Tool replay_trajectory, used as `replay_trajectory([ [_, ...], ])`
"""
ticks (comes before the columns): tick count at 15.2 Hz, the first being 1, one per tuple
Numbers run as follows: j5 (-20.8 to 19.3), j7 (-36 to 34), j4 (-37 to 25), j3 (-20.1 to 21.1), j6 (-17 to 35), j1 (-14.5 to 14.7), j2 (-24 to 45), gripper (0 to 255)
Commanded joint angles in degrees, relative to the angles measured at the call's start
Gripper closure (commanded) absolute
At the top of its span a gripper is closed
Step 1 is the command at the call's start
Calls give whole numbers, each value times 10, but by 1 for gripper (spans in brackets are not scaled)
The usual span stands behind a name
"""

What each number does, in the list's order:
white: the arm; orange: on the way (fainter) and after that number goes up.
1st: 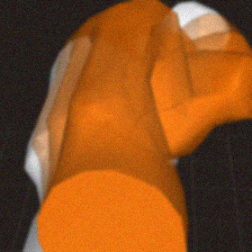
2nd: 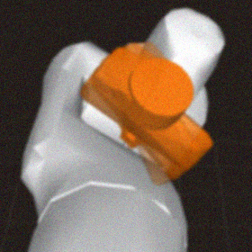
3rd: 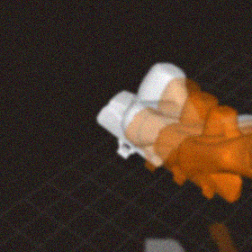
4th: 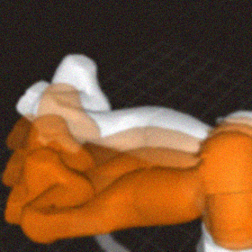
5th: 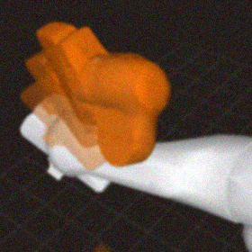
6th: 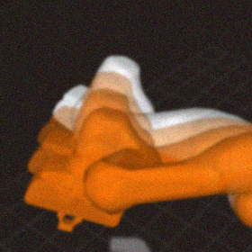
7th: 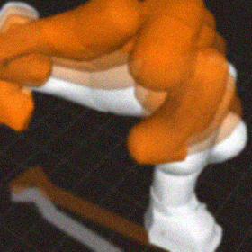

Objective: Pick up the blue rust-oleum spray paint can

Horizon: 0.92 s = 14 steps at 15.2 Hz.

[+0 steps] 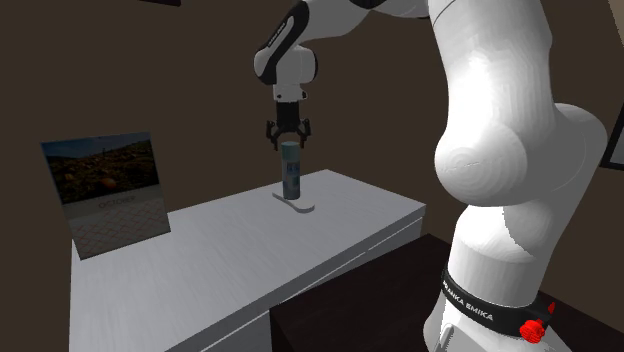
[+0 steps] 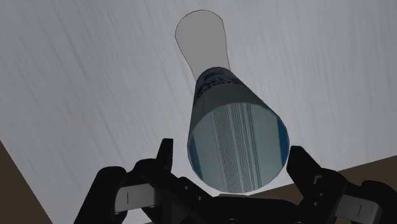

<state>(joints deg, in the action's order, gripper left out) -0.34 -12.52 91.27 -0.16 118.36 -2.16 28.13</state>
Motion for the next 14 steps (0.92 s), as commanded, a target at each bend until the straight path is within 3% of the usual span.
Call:
replay_trajectory([
  [1,0,0,0,0,3,0,2,0],
  [2,0,0,0,0,3,0,2,255],
  [14,0,0,-10,0,-16,0,-7,255],
])
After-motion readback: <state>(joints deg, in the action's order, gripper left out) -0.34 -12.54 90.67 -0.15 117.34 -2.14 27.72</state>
